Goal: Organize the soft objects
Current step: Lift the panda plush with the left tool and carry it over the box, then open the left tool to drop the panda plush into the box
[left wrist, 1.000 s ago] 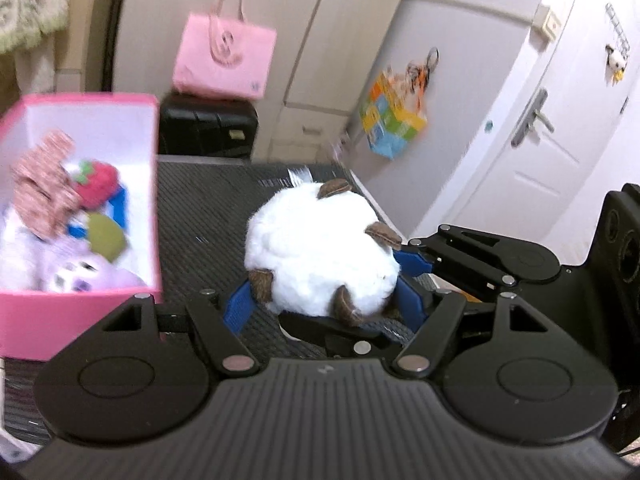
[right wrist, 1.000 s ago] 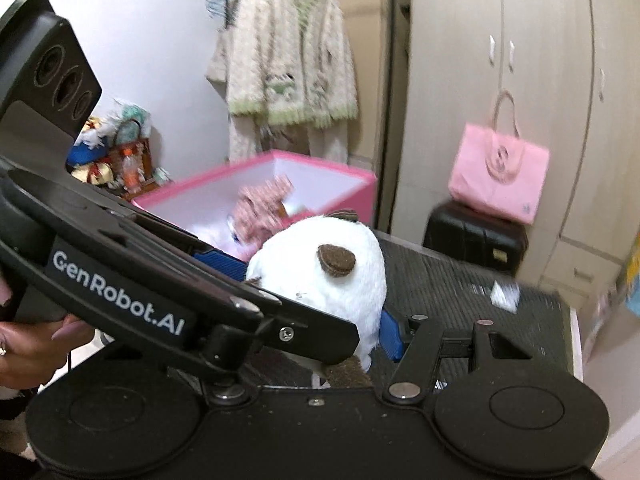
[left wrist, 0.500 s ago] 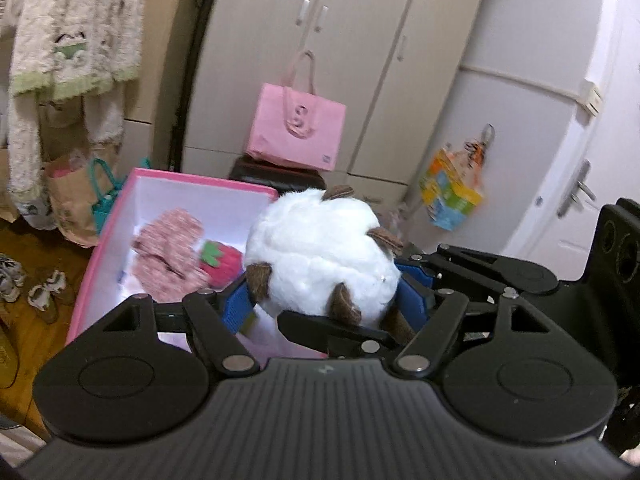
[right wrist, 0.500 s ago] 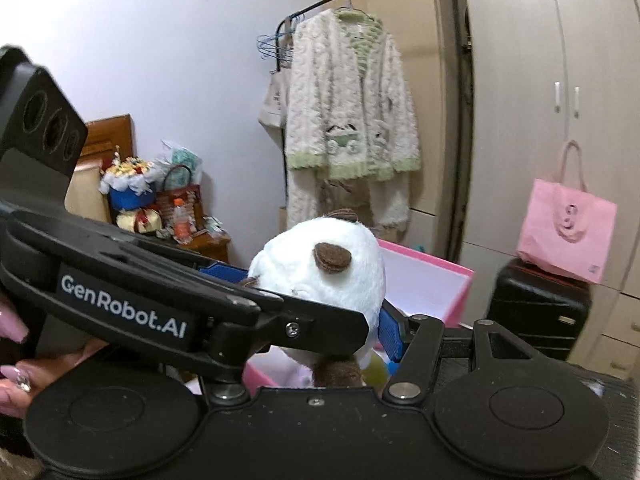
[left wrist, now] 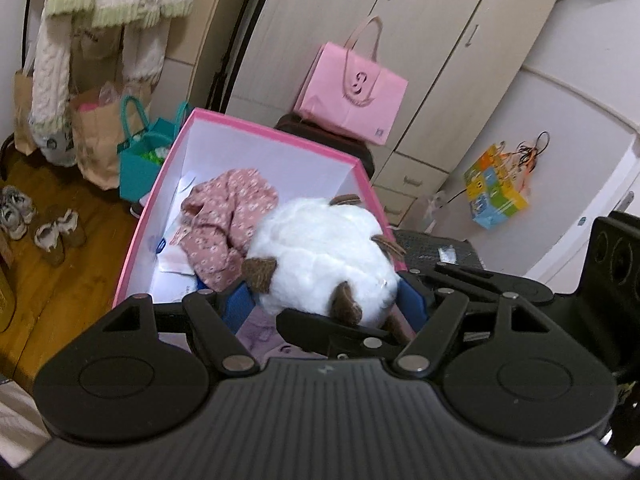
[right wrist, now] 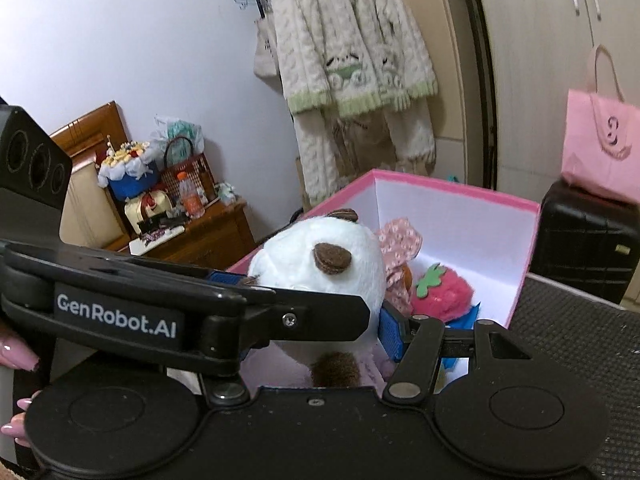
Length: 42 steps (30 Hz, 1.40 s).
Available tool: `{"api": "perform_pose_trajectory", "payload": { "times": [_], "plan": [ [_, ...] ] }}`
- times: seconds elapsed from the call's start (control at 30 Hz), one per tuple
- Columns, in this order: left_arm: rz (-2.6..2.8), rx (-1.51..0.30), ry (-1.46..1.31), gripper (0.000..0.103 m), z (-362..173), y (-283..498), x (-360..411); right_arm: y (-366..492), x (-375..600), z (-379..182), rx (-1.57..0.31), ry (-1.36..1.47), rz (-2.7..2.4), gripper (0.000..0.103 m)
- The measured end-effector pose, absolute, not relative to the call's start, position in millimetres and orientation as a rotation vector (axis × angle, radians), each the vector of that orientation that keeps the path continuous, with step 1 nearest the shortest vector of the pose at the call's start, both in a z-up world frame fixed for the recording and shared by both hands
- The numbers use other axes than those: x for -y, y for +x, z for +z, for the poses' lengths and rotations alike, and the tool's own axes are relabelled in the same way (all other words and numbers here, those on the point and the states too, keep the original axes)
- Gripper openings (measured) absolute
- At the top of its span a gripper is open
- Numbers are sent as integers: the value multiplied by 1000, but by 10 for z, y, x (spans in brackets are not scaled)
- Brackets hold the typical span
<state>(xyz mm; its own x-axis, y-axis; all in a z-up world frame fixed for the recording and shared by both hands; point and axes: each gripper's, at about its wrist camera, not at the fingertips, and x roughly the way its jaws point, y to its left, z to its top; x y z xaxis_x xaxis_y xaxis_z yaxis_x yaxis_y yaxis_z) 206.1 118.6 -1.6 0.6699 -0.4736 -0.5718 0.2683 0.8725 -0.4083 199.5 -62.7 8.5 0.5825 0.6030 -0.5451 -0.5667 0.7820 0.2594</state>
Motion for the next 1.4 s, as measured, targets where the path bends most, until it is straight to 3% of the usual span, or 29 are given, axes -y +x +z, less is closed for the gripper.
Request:
{"api": "perform_pose_trajectory", "payload": {
  "times": [0.43,0.53,0.63,1.4],
  "plan": [
    [-345,-754,-238,74,-171,2144,-1248,2151,401,-120,-726,11,714,69],
    [-292,-706,-189,76,-132,2040,-1161,2047,444,-78,-692,-56,655,75],
    [-230,-639,-125,81,-75,1924,-1103,1949,527,3,-669,-78,628,76],
    [-331,-514,-38,84,260,1007,-960,1020,951,385,-571,-169,472,77]
  ]
}}
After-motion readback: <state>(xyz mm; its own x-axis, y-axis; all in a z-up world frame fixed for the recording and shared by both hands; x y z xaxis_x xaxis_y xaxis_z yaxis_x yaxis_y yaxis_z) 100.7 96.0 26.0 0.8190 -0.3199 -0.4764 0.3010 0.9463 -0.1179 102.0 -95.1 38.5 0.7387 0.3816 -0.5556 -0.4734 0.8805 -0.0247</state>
